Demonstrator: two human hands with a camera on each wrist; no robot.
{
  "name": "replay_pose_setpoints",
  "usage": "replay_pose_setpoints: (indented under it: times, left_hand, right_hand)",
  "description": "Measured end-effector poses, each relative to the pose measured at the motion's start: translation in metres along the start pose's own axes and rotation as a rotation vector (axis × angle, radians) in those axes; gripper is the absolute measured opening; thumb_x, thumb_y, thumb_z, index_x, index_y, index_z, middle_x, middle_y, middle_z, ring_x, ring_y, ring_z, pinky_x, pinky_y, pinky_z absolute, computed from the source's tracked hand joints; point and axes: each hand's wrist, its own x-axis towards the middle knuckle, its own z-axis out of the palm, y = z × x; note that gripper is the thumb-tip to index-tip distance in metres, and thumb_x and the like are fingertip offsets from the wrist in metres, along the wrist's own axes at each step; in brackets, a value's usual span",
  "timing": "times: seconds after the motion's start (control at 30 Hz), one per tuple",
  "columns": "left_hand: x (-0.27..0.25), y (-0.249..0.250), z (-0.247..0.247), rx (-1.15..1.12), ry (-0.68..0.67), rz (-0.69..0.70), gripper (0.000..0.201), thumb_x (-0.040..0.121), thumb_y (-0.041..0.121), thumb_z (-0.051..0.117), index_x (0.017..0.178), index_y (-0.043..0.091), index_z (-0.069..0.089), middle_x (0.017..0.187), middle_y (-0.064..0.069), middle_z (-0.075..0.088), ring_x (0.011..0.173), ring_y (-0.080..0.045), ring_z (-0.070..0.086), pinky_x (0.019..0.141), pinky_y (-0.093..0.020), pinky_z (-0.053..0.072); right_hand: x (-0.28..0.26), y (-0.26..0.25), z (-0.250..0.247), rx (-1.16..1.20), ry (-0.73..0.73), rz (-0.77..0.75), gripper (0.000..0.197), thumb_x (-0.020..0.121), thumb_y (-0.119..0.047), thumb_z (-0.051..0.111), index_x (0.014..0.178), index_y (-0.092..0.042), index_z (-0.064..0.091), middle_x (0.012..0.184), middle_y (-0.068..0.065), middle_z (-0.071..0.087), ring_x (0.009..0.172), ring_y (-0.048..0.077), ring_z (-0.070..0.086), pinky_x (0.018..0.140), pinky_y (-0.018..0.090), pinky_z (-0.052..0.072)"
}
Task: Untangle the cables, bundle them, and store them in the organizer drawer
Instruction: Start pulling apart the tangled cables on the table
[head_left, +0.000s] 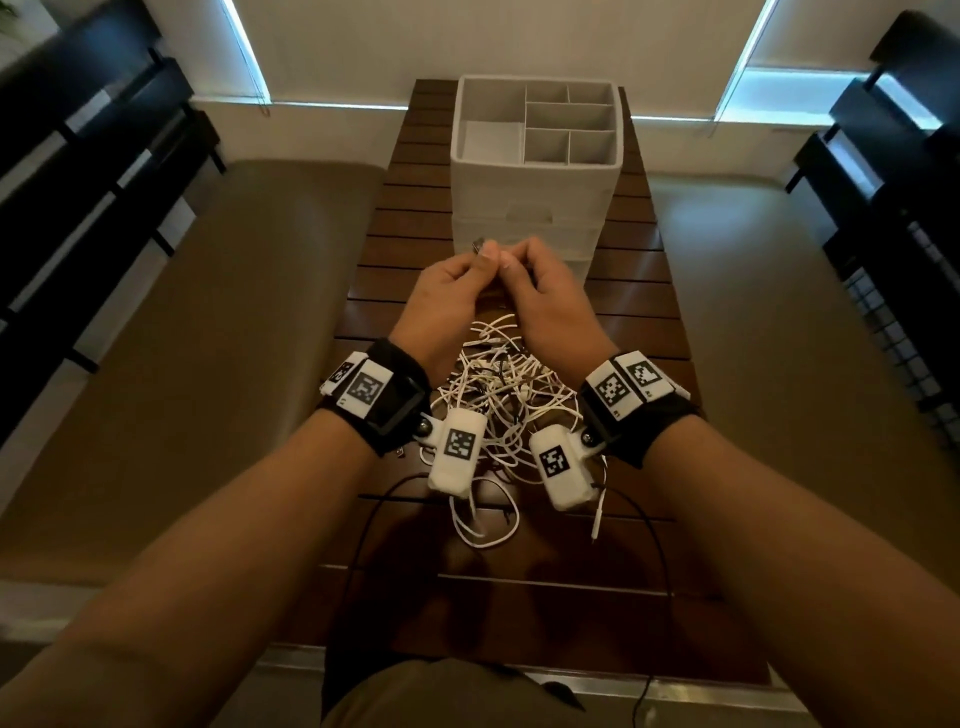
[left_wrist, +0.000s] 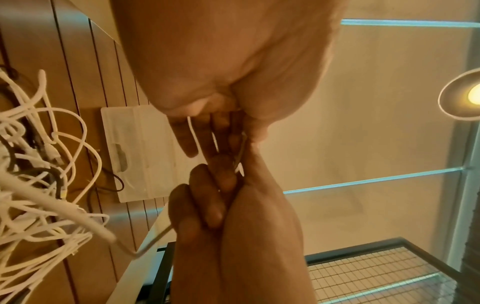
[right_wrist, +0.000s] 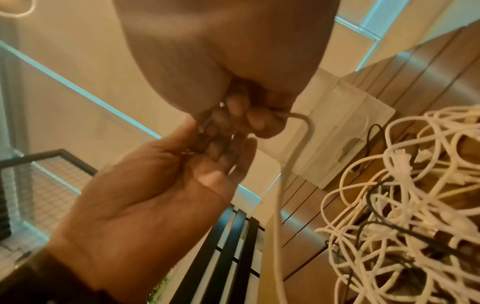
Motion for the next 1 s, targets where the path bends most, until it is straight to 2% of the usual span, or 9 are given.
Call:
replay_pose_setpoints:
  times: [0.07, 0.13, 0.23, 0.3, 0.37, 0.57, 0.73, 0.87, 1.0]
  left_hand:
    - [0.0, 0.005, -0.001, -0.101, -0.009, 0.03, 0.039, 0.114, 0.03, 0.041, 0.116, 0.002, 0.067, 0.117, -0.018, 0.073, 0.114, -0.032, 0.069, 0.103, -0.047, 0.055]
    - [0.001, 0.016, -0.002, -0.198, -0.034, 0.063, 0.038, 0.113, 0.037, 0.036, 0.101, 0.01, 0.06, 0.102, -0.014, 0.072, 0.104, -0.031, 0.07, 0.094, -0.047, 0.057]
    - [0.006, 0.046, -0.016, -0.357, -0.066, 0.116, 0.046, 0.113, 0.045, 0.029, 0.087, 0.014, 0.053, 0.068, 0.002, 0.052, 0.064, -0.015, 0.059, 0.074, -0.037, 0.058]
    - [0.009, 0.071, -0.036, -0.444, -0.075, 0.144, 0.054, 0.113, 0.049, 0.026, 0.08, 0.016, 0.053, 0.06, 0.006, 0.039, 0.049, -0.007, 0.039, 0.052, -0.024, 0.043]
    - [0.009, 0.087, -0.055, -0.443, -0.073, 0.163, 0.056, 0.112, 0.052, 0.026, 0.076, 0.018, 0.052, 0.058, 0.007, 0.031, 0.045, -0.006, 0.028, 0.043, -0.022, 0.031]
    - [0.003, 0.052, -0.042, -0.106, 0.008, 0.095, 0.034, 0.11, 0.041, 0.048, 0.08, 0.024, 0.048, 0.065, 0.006, 0.031, 0.049, -0.008, 0.022, 0.039, -0.02, 0.025]
    - [0.0, 0.034, -0.028, -0.093, 0.044, 0.007, 0.04, 0.111, 0.047, 0.044, 0.083, 0.02, 0.056, 0.068, 0.002, 0.049, 0.047, -0.008, 0.034, 0.04, -0.021, 0.028]
    - [-0.002, 0.034, -0.033, -0.129, 0.041, 0.017, 0.055, 0.111, 0.055, 0.033, 0.068, 0.023, 0.045, 0.056, 0.005, 0.032, 0.044, -0.01, 0.023, 0.037, -0.022, 0.023]
    - [-0.004, 0.057, -0.057, -0.267, 0.089, 0.108, 0.054, 0.112, 0.055, 0.026, 0.07, 0.023, 0.039, 0.056, 0.006, 0.024, 0.044, -0.01, 0.015, 0.034, -0.022, 0.019]
  right_hand:
    - [-0.002, 0.002, -0.001, -0.038, -0.061, -0.075, 0.019, 0.11, -0.03, 0.049, 0.104, -0.018, 0.063, 0.102, -0.003, 0.072, 0.094, 0.011, 0.069, 0.086, 0.038, 0.058]
    - [-0.006, 0.004, 0.0, -0.156, -0.105, -0.09, 0.02, 0.11, -0.03, 0.048, 0.095, -0.023, 0.061, 0.086, -0.011, 0.065, 0.076, 0.002, 0.06, 0.073, 0.035, 0.051]
    - [-0.024, 0.026, -0.012, -0.305, -0.215, 0.01, 0.033, 0.11, -0.036, 0.047, 0.081, -0.025, 0.056, 0.069, -0.012, 0.054, 0.06, 0.004, 0.048, 0.062, 0.032, 0.042]
    - [-0.04, 0.047, -0.028, -0.322, -0.317, 0.144, 0.04, 0.11, -0.04, 0.046, 0.077, -0.021, 0.056, 0.062, -0.013, 0.051, 0.052, 0.001, 0.045, 0.057, 0.029, 0.04]
    - [-0.054, 0.058, -0.042, -0.299, -0.35, 0.26, 0.045, 0.11, -0.043, 0.044, 0.079, -0.015, 0.058, 0.057, -0.013, 0.05, 0.045, 0.001, 0.043, 0.052, 0.025, 0.038]
    - [-0.044, 0.021, -0.055, 0.042, -0.315, 0.29, 0.052, 0.11, -0.048, 0.038, 0.088, -0.009, 0.064, 0.058, -0.002, 0.036, 0.045, 0.011, 0.029, 0.041, 0.023, 0.024]
    - [-0.049, 0.031, -0.049, -0.51, -0.796, 0.594, 0.055, 0.107, -0.057, 0.038, 0.11, -0.011, 0.068, 0.076, 0.009, 0.065, 0.051, 0.016, 0.062, 0.05, 0.029, 0.054]
    - [-0.053, 0.043, -0.052, -0.321, -0.776, 0.622, 0.048, 0.108, -0.05, 0.044, 0.119, -0.01, 0.068, 0.085, 0.012, 0.072, 0.073, 0.027, 0.072, 0.065, 0.035, 0.062]
    - [-0.062, 0.056, -0.061, -0.211, -0.751, 0.723, 0.083, 0.089, -0.079, 0.036, 0.128, -0.011, 0.065, 0.097, 0.018, 0.075, 0.088, 0.04, 0.076, 0.079, 0.048, 0.063]
